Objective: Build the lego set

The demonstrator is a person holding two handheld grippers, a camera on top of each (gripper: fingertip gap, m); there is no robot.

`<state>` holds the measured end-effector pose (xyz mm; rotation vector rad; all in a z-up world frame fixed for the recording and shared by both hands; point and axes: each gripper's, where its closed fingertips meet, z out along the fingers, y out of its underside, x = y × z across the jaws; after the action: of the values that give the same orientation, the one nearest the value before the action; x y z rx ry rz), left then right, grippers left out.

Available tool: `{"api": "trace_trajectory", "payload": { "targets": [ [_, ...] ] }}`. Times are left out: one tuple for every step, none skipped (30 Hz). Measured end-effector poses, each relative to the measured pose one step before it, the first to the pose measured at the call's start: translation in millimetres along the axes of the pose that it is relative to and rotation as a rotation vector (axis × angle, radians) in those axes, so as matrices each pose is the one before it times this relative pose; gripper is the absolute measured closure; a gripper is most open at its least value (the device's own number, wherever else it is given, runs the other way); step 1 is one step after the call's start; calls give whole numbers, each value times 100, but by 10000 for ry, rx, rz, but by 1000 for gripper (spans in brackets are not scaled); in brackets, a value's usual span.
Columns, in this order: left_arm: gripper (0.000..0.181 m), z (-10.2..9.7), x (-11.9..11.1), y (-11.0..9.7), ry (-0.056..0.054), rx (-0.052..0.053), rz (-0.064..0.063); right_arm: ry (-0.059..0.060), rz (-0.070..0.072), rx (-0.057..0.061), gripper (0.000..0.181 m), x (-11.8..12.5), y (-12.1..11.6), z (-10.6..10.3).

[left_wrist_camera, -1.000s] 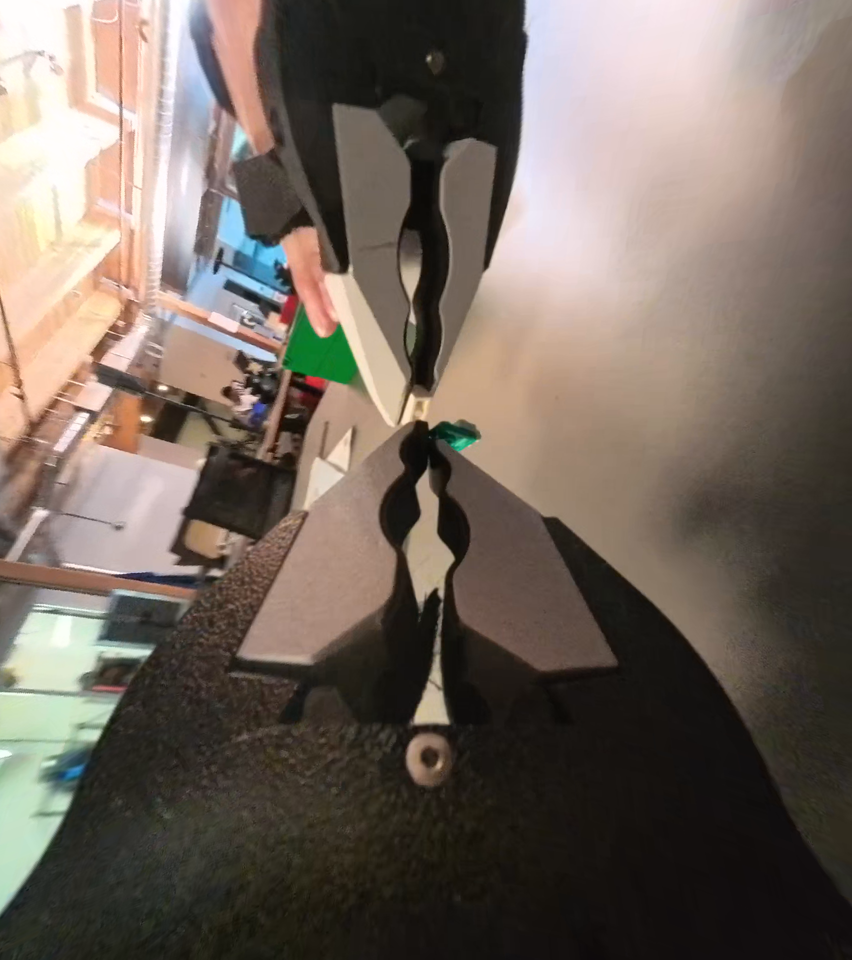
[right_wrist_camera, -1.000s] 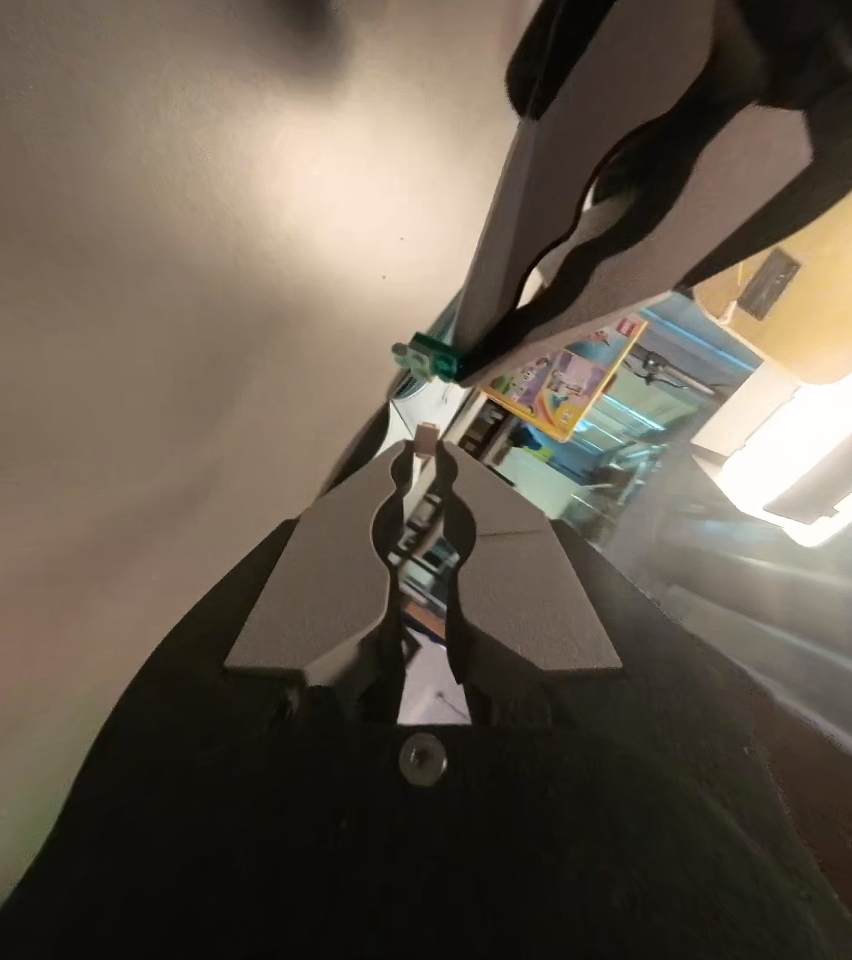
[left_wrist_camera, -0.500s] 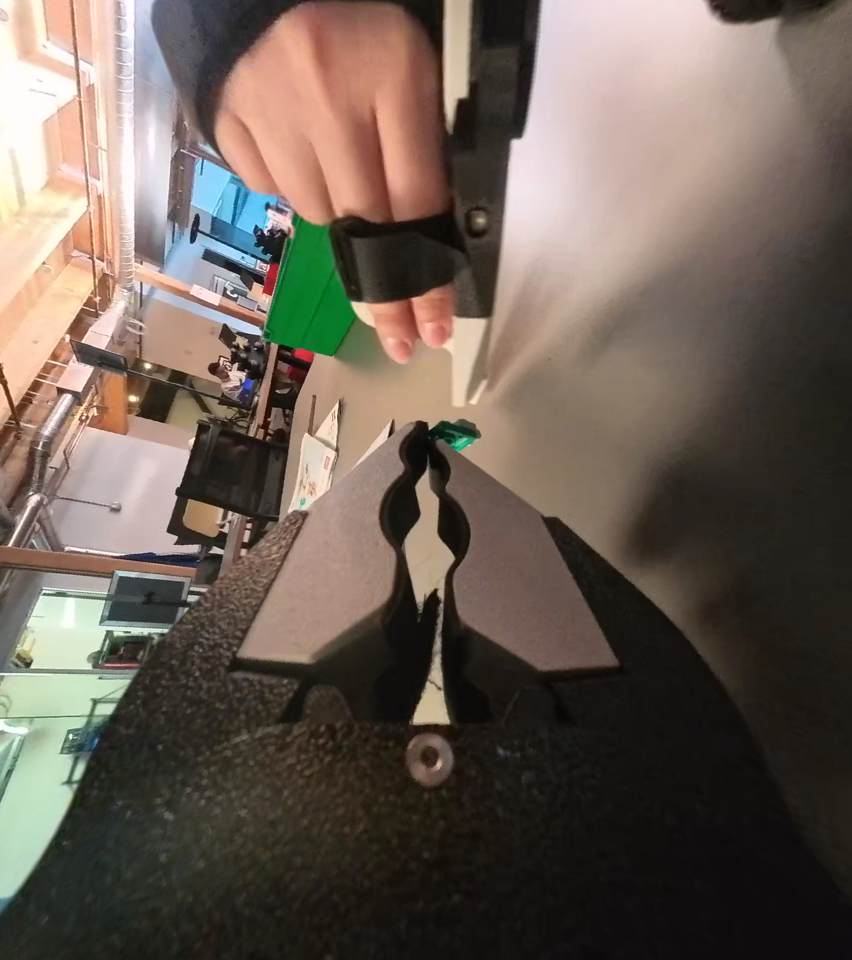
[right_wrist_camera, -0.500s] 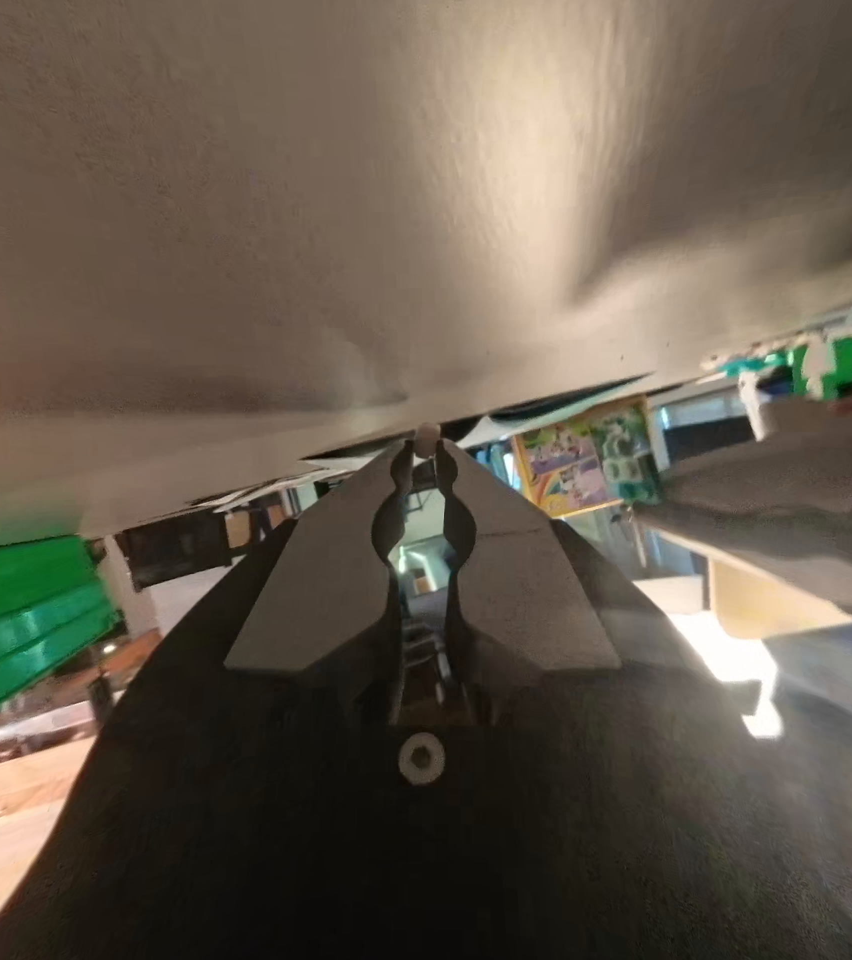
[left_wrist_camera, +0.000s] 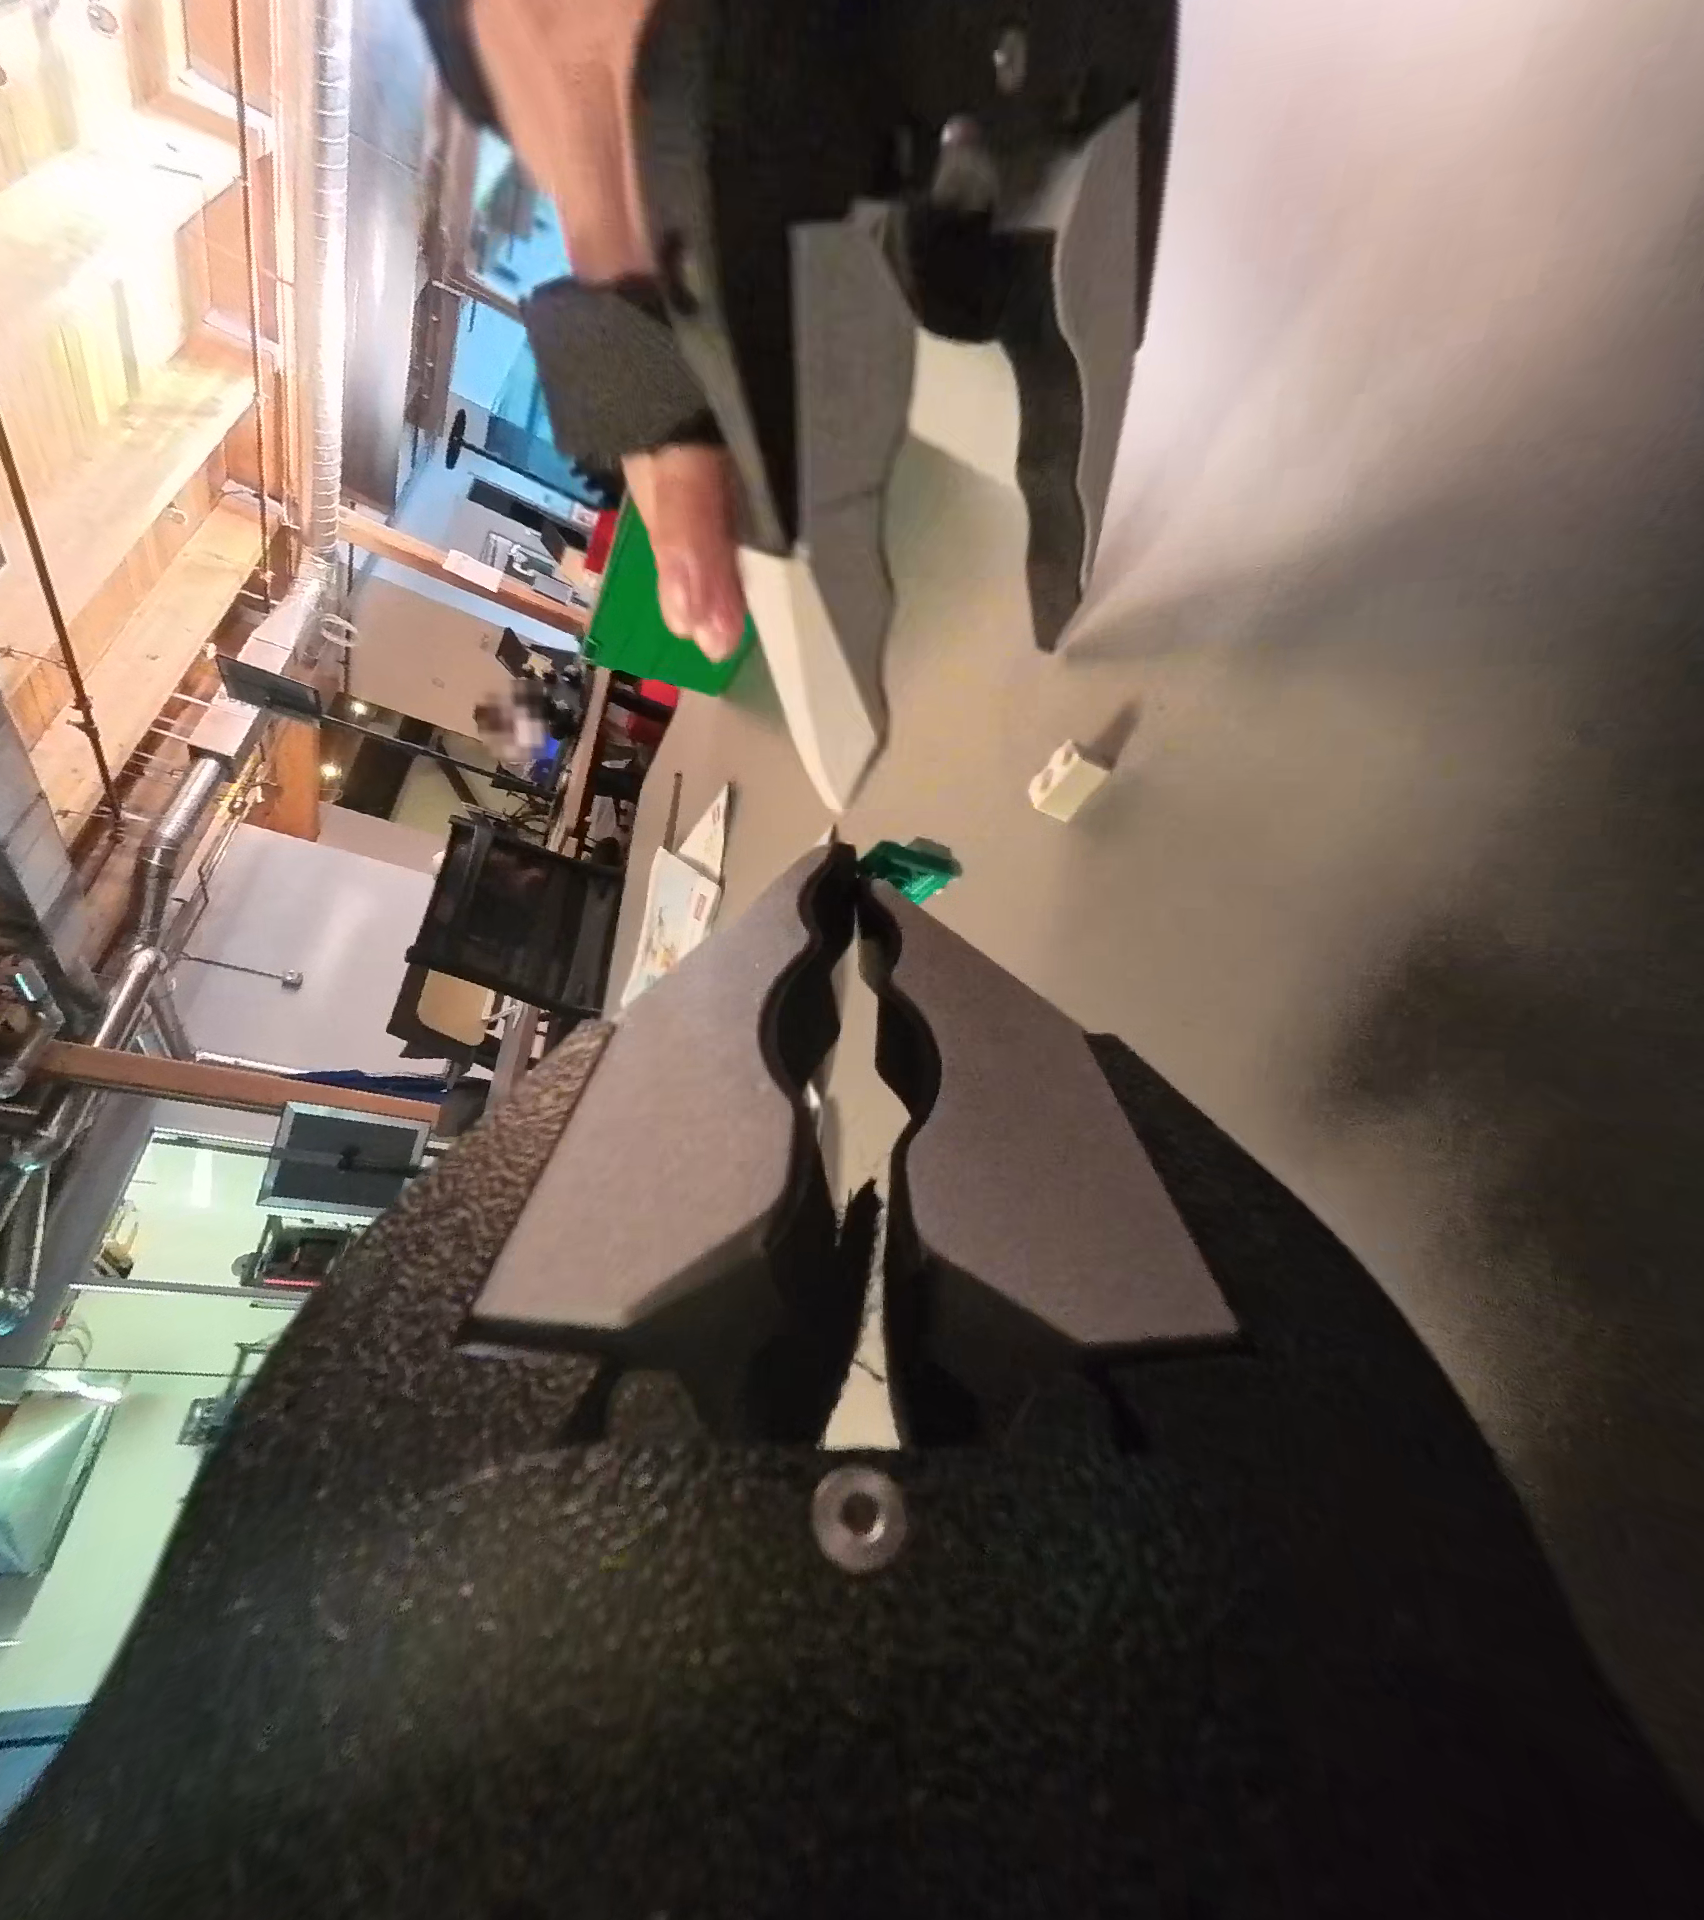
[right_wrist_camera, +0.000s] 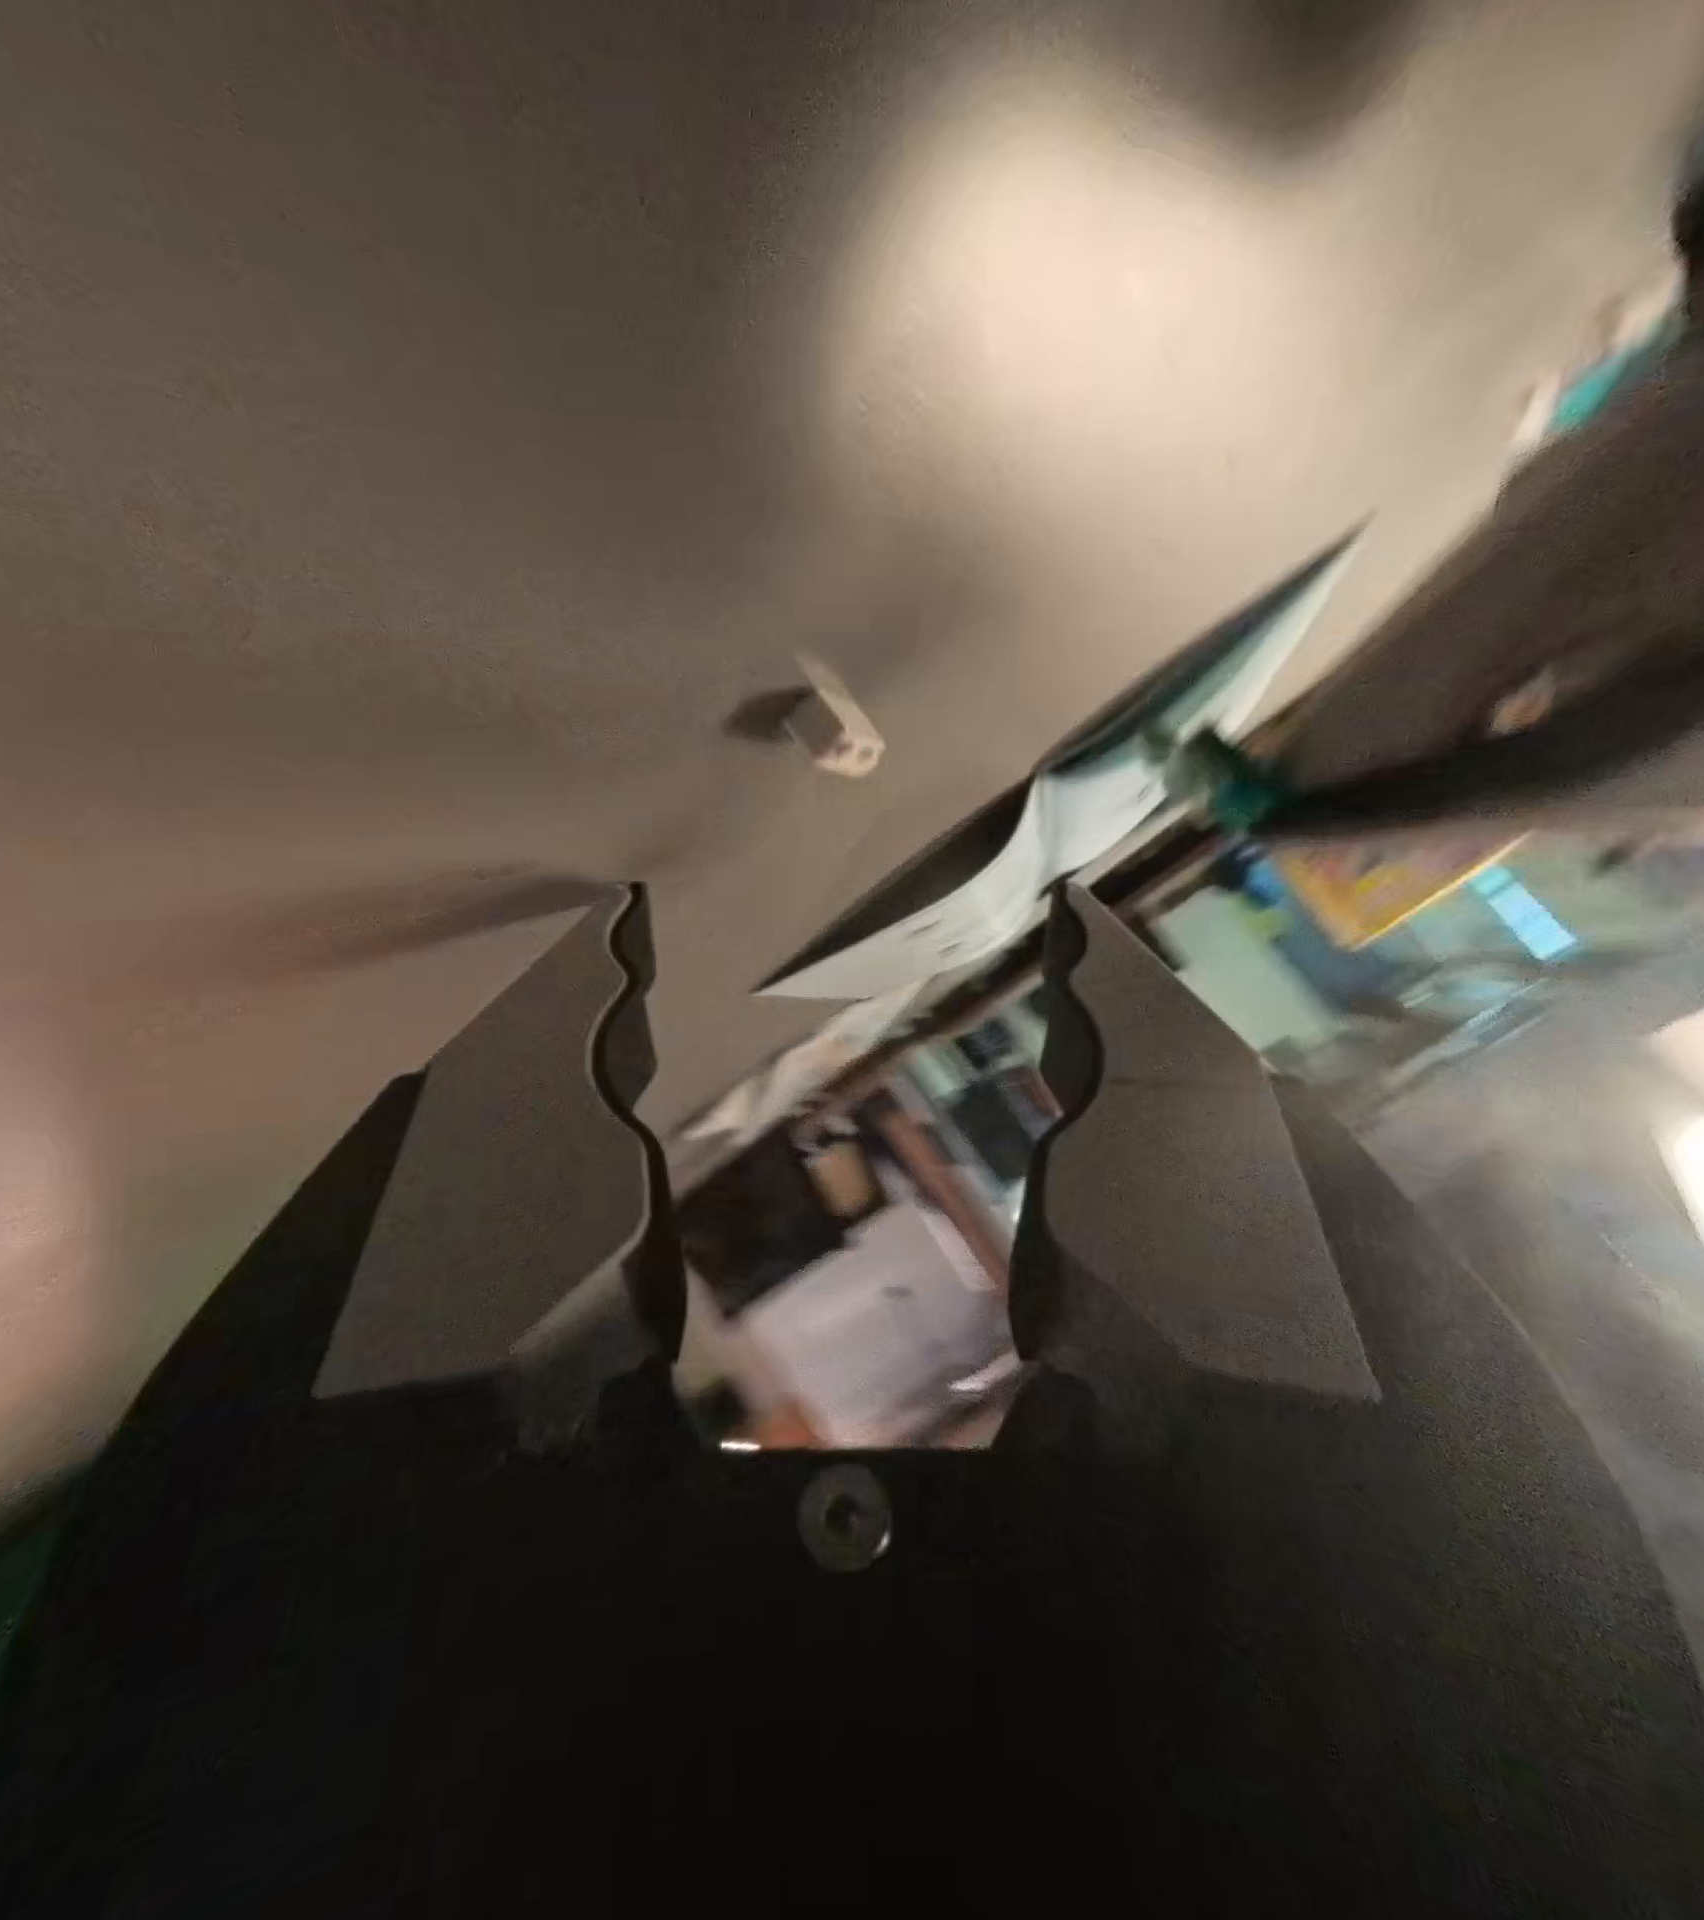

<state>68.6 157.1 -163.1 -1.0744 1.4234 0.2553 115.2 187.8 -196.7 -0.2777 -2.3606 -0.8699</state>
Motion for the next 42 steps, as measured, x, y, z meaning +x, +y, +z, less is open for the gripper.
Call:
{"api": "trace_trajectory", "payload": {
  "targets": [
    [181, -54, -252, -128, -154, 51, -26, -34, 1529, 3, 106, -92, 635, -405],
    [181, -70, -269, -204, -171, 94, -44, -43, 1848, -24, 108, 16, 703, -436],
    [181, -47, -236, -260, -137, 115, -91, -222, 2158, 130, 111, -58, 435, -479],
    [181, -58, -264, -321, -158, 146, -141, -330, 2459, 525, 114, -67, -263, -587],
    [181, -62, -275, -385, -151, 164, -164, -370, 2578, 981, 118, -73, -1130, -714],
    [181, -64, -231, -416, -127, 166, -176, -353, 2313, 1216, 121, -215, -1666, -732],
    [181, -55, -201, -436, -111, 163, -205, -118, 1662, 1135, 129, -225, -1645, -616],
    [181, -46, -117, -445, -77, 155, -188, 193, 824, 834, 137, -163, -1240, -365],
    [181, -32, -40, -402, -49, 122, -124, 370, 154, 475, 145, -165, -760, -113],
    [181, -16, 3, -325, -56, 71, -35, 365, -146, 233, 151, -283, -484, 70],
    [181, 13, 46, -207, -46, 14, 57, 297, -171, 142, 153, -353, -416, 179],
    [181, 25, 74, -123, -37, -12, 104, 243, -135, 80, 157, -298, -331, 216],
    [181, 12, 119, -75, 8, -9, 97, 178, -119, -14, 159, -235, -144, 229],
    [181, 2, 33, -55, -21, -1, 48, 168, -95, -98, 161, -80, 29, 236],
    [181, -19, -16, -42, -12, 13, 23, 199, -97, -152, 163, 83, 157, 217],
    [181, -34, -96, 4, -37, 4, -10, 207, -163, -170, 165, 169, 235, 191],
    [181, -22, -161, 86, -73, -30, -6, 201, -248, -174, 167, 200, 252, 139],
    [181, -1, -67, 111, -14, -32, -26, 189, -266, -149, 168, 177, 186, 91],
    [181, -18, -77, 43, -19, 14, -50, 98, -213, -32, 170, 27, 19, 30],
    [181, -64, -91, -39, -21, 61, -18, 47, -181, 71, 173, -57, -126, -31],
    [181, -73, 27, -87, 47, 89, 7, 55, -253, 75, 173, -9, -85, -74],
    [181, -58, 71, -86, 55, 110, 34, 76, -323, 33, 173, 72, 19, -72],
    [181, 10, 181, 92, 99, -7, 83, 104, -328, -38, 174, 92, 130, -30],
    [181, 20, 296, 127, 139, -21, 188, 97, -401, -91, 174, 10, 209, 7],
    [181, -4, 324, 78, 122, 10, 317, 109, -547, -90, 175, -71, 226, 25],
    [181, -2, 344, 135, 109, -31, 402, 123, -681, -93, 175, -146, 205, 29],
    [181, 11, 370, 145, 114, -39, 380, 157, -776, -128, 175, -181, 205, 53],
    [181, 59, 338, 106, 97, -39, 250, 205, -847, -152, 175, -159, 191, 66],
    [180, 112, 292, 112, 97, -74, 139, 234, -860, -163, 175, -108, 197, 68],
    [179, 167, 261, 125, 67, -124, 62, 196, -745, -164, 175, -109, 186, 78],
    [179, 204, 227, 204, 59, -216, 55, 95, -504, -160, 175, -145, 218, 89],
    [179, 239, 72, 333, -29, -404, 205, 11, -251, -140, 175, -142, 245, 91],
    [176, 257, -145, 443, -189, -517, 265, 12, -102, -82, 175, -62, 182, 73],
    [171, 284, 90, 481, -41, -496, 336, 29, -68, -66, 175, 38, 143, 41],
    [167, 211, 145, 354, -39, -357, 310, 20, -86, -102, 175, 60, 125, 58],
    [164, 53, 86, -27, -53, -53, 231, 27, -94, -78, 175, 63, 46, 48],
    [164, -81, -97, -227, -107, 88, 177, 31, -76, -29, 175, 60, -56, 39],
    [165, -146, -278, -242, -174, 103, 146, 1, -54, -1, 175, -5, -113, 36],
    [166, -132, -212, -240, -132, 118, 93, -9, -33, 16, 175, -24, -129, 39],
    [169, -105, -87, -178, -77, 90, 108, -2, -27, 21, 175, -34, -107, 52],
    [172, -57, -24, -66, -64, 23, 198, 1, -24, 10, 175, -36, -71, 57],
    [175, -17, 59, 11, -28, -20, 238, 7, -4, 4, 175, -16, -31, 58]
  ]
}}
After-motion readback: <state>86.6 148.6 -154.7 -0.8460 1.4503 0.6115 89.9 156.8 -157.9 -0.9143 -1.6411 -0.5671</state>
